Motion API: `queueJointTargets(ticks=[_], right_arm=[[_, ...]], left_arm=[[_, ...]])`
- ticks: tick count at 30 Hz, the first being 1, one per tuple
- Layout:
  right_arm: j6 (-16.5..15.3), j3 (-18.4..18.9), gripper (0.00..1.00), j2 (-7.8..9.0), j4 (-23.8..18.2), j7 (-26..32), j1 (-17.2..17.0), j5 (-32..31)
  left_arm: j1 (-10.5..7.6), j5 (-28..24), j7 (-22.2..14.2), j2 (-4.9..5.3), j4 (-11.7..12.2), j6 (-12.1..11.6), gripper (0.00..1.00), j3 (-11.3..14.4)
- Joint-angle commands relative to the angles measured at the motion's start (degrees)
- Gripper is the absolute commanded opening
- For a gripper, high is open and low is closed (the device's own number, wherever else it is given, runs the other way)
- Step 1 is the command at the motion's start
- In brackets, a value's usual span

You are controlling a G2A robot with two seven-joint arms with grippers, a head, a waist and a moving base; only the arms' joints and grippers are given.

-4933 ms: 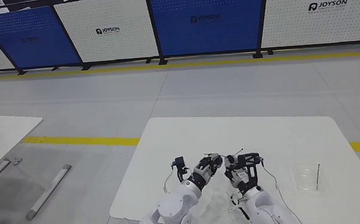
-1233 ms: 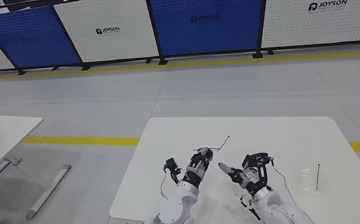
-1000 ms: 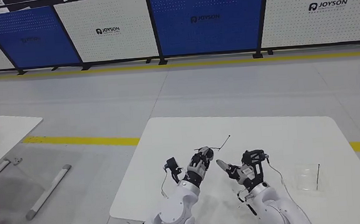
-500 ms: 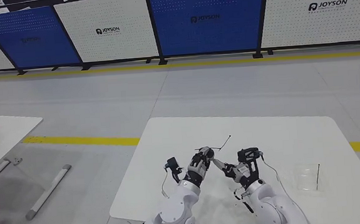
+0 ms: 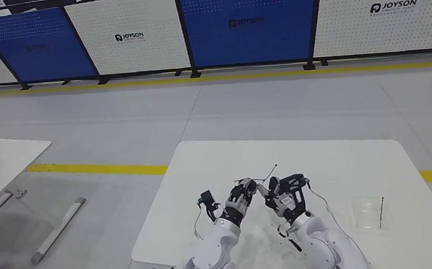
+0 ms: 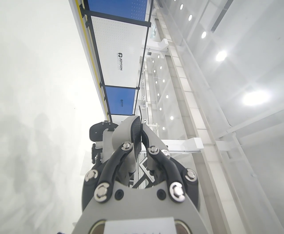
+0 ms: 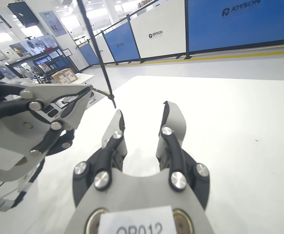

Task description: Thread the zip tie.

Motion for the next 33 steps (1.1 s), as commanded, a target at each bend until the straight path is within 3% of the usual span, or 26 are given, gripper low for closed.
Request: queueJointTargets(ticks=[1, 9, 15, 25, 33], right_arm=[[-0.17, 0.07, 0.34, 0.04, -0.25, -0.11, -0.19, -0.20], [-1.38, -0.08, 0.38, 0.17, -1.17, -0.58, -0.80, -1.24], [-2.18, 0.85, 0.30, 0.35, -1.62, -2.28, -1.55, -0.75], [-2.66, 1.01, 0.29, 0.45, -2.21, -2.39, -1.83, -1.02], [-2.82, 1.23, 0.17, 0.47, -2.27, -2.45, -1.85, -0.61]], left_arm=[[-0.04, 0.08, 0.03, -0.03, 0.08, -0.02, 0.00, 0.00], [-0.37, 0.39, 0.34, -0.22, 0.52, 0.10, 0.00, 0.11], [-0.56, 0.83, 0.18, -0.33, 0.82, 0.42, 0.00, 0.28], [-0.69, 1.93, 0.45, -0.52, 1.20, 0.96, 0.00, 0.78], [-0.89, 2.56, 0.57, -0.70, 1.73, 0.86, 0.00, 1.13]])
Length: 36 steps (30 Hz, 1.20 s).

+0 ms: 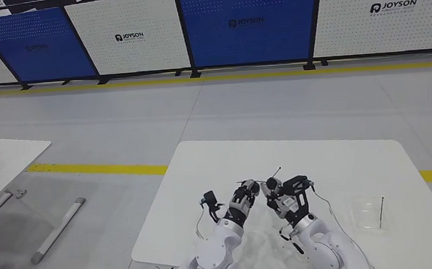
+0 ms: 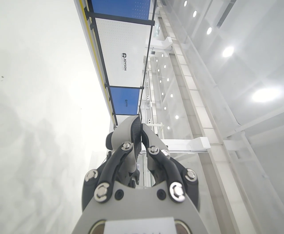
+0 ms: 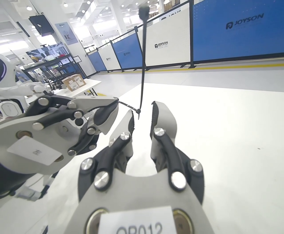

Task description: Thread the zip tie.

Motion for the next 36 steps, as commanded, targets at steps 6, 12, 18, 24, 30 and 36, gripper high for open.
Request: queueJointTargets(ticks=[6, 12, 18, 24, 30, 36], right_arm=[[0.15, 0.01, 0.07, -0.05, 0.11, 0.39, 0.21, 0.45], [0.33, 0.00, 0.00, -0.07, 0.05, 0.46, 0.21, 0.60], [0.50, -0.16, 0.00, -0.10, 0.06, 0.81, 0.29, 0.50], [0.64, -0.54, 0.00, -0.19, 0.26, 1.27, 0.64, 0.31], [0.47, -0.58, 0.00, -0.18, 0.46, 1.55, 0.75, 0.23], [0.39, -0.75, 0.00, -0.20, 0.78, 1.99, 0.96, 0.00]], left_arm=[[0.01, 0.50, -0.12, -0.11, 0.31, -0.25, 0.00, 0.14], [0.15, 0.71, -0.21, -0.18, 0.41, -0.52, 0.00, 0.13], [0.23, 0.25, -0.67, -0.27, 0.45, -1.00, 0.00, 0.07], [0.42, -0.43, -3.05, -0.23, 0.52, -2.60, 0.00, -0.17], [1.14, -1.30, -5.20, -0.16, 0.12, -4.74, 0.00, -0.45], [2.06, -2.53, -6.94, -0.04, -0.73, -6.41, 0.00, -0.96]])
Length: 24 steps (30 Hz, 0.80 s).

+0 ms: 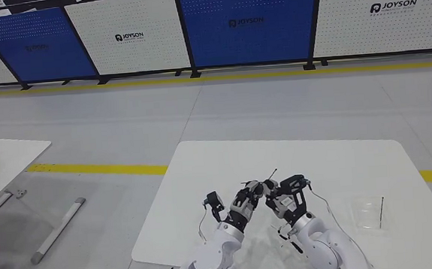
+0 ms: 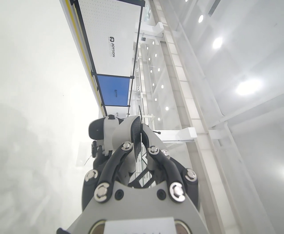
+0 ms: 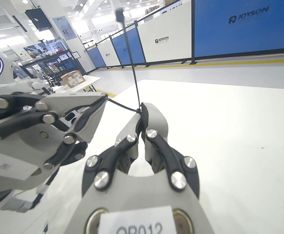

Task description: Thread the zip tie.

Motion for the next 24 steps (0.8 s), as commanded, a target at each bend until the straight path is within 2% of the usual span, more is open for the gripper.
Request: queueJointTargets(ticks=[1, 13, 24], right_arm=[[0.07, -0.08, 0.00, -0.02, 0.06, 0.10, 0.07, -0.08], [-0.08, -0.19, 0.00, -0.06, 0.95, 0.23, 0.48, -0.21], [-0.14, -0.18, 0.00, -0.04, 1.33, 0.57, 0.65, -0.49]], left_arm=[[0.25, -0.29, -0.54, 0.04, -0.26, -0.31, 0.00, -0.15], [1.46, -2.90, -2.32, 0.18, -2.02, -1.66, 0.00, -1.00], [3.44, -4.58, -3.39, 0.52, -5.47, -1.98, 0.00, -2.54]])
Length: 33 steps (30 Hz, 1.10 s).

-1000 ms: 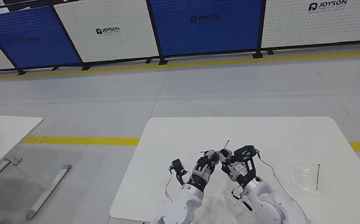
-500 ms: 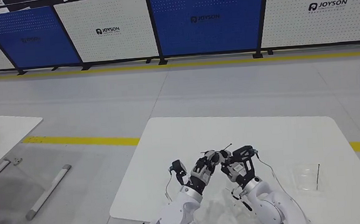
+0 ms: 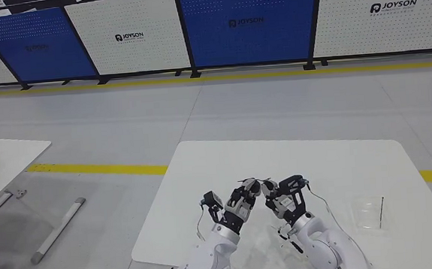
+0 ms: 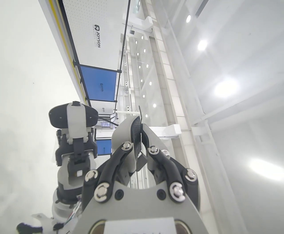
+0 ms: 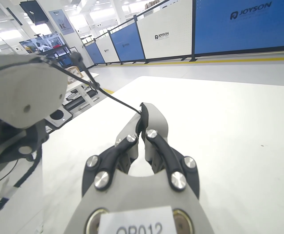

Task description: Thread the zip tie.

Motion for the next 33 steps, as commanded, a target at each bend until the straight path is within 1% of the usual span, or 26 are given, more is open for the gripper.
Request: queueJointTargets(ticks=[1, 11, 21, 23, 24, 25, 27, 28, 30, 31, 33], right_arm=[[0.06, -0.03, 0.00, -0.01, 0.11, 0.08, 0.08, -0.03], [0.30, -0.51, 0.00, -0.18, 1.01, 0.32, 0.73, -0.08], [0.45, -0.68, 0.00, -0.31, 1.57, 0.41, 1.11, 0.21], [0.49, -0.67, 0.00, -0.36, 1.49, -0.21, 1.12, 0.42], [-0.13, -0.72, 0.44, -0.34, 1.29, -0.80, 1.06, 0.31], [-0.46, -0.56, 1.00, -0.31, 1.05, -1.44, 0.88, 0.37], [-1.33, -0.10, 1.00, -0.17, 0.53, -2.32, 0.30, 0.69], [-1.92, 0.47, 1.00, 0.00, 0.06, -2.80, -0.19, 0.74], [-2.14, 1.45, 1.00, 0.28, -0.89, -3.92, -1.36, 0.73], [-2.26, 2.22, 1.00, 0.51, -1.76, -4.84, -2.39, 0.44], [-2.43, 3.47, 1.00, 0.91, -3.39, -6.67, -4.39, -0.21]], left_arm=[[0.44, -0.25, -0.28, 0.08, -0.55, -0.06, 0.00, -0.32], [1.29, -0.77, -1.40, 0.30, -1.37, -0.56, 0.00, -0.98], [2.05, -0.48, -1.74, 0.46, -2.25, -0.88, 0.00, -1.17], [2.00, 0.77, -1.21, 0.52, -1.94, -0.13, 0.00, -1.17], [1.65, 1.20, -0.35, 0.46, -1.59, 0.35, 0.00, -0.99], [1.21, 1.22, 0.42, 0.39, -1.26, 0.71, 0.00, -0.86], [0.26, 0.77, 1.43, 0.22, -0.66, 0.97, 0.00, -0.63], [-0.42, 0.19, 2.63, 0.09, -0.18, 0.94, 0.00, -0.74], [-1.62, 0.06, 4.17, -0.09, 0.71, 0.71, 0.00, -0.78], [-2.51, -0.14, 5.23, -0.23, 1.64, 0.88, 0.00, -0.75], [-3.49, -0.82, 6.16, -0.42, 2.41, 1.65, 0.00, -0.53]])
